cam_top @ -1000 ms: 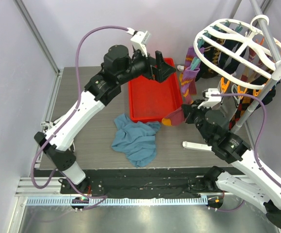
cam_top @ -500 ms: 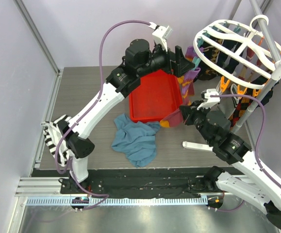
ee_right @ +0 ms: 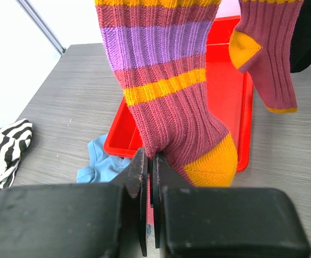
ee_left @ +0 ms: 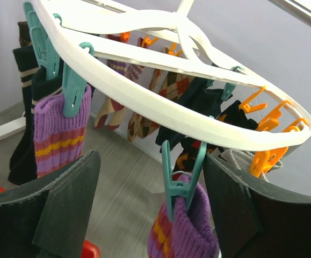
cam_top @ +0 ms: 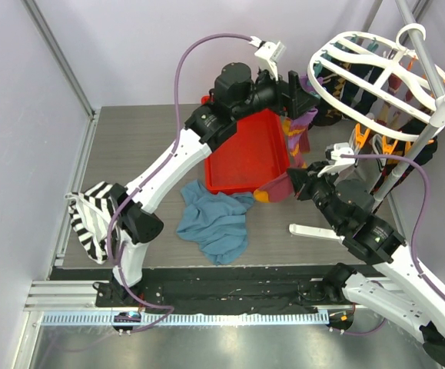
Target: Remove the socks clipped to the hanger
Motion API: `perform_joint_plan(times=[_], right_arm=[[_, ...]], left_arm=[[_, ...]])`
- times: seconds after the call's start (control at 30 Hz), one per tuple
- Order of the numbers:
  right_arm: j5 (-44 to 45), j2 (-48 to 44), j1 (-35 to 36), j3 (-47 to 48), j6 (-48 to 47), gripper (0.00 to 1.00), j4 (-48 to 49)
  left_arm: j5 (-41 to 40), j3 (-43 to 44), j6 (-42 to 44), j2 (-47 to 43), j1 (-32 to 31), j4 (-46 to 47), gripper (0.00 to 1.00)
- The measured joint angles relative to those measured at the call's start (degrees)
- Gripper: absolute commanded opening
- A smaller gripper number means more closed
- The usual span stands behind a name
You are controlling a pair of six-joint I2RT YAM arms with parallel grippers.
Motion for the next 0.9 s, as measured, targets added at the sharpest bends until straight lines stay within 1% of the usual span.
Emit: perform_joint_plan(times=[0.1,0.13,0.2,0.23,0.3,0.33,0.4,0.43,0.53,0.73,0.8,0.9], right_arm=[[-0.1,-0.1,0.0,0.0,-0.3,0.01,-0.4],[-0.1,-0.2,0.0,0.0,-0.3,0.01,-0.5],[-0.1,-0.2,0.0,0.0,-0.4,0.01,-1.0],[-0.1,-0.3,0.0,0.0,-0.5,0.01,-1.1],[0.0,-0.5,0.0,0.0,-0.6,0.01,-1.4],[0.0,-0.6,0.0,0.0,-0.6,0.01,-1.4],[0.0,-1.0,0.0,0.0,-0.7,0.01,-1.7],[0.0,-1.1,0.0,0.0,-0.8,0.01,-1.7],[0.0,-1.4,0.0,-0.3,-1.0,0.01,-1.7],[-0.3,-3.2,0.0,-2.8,-1.2,0.01,-3.0],[-0.7,-3.6,0.0,-3.3,-1.2,0.01,-3.9],[-1.1,-4.3,0.0,-4.0,-1.2,0.01,-5.4]], left_arm=[[0.0,0.1,-0.8,0.7,-0.3,1.2,0.76],[0.0,0.1,-0.9,0.9,-0.5,1.5,0.7],[0.2,0.1,-1.2,1.1,-0.8,2.0,0.62],[0.3,0.2,-1.1,1.2,-0.9,2.1,0.54],[0.5,0.2,-1.3,1.4,-1.1,2.6,0.44],[0.5,0.2,-1.4,1.4,-1.2,2.8,0.36],[0.6,0.3,-1.5,1.5,-1.3,3.3,0.26],[0.6,0.3,-1.7,1.5,-1.4,3.4,0.15],[0.9,0.3,-2.2,1.6,-1.5,4.1,0.01],[0.9,0.4,-2.5,1.6,-1.6,4.5,0.0],[0.9,0.4,-2.5,1.6,-1.6,4.5,0.03],[0.5,0.3,-2.4,1.6,-1.5,4.6,0.35]])
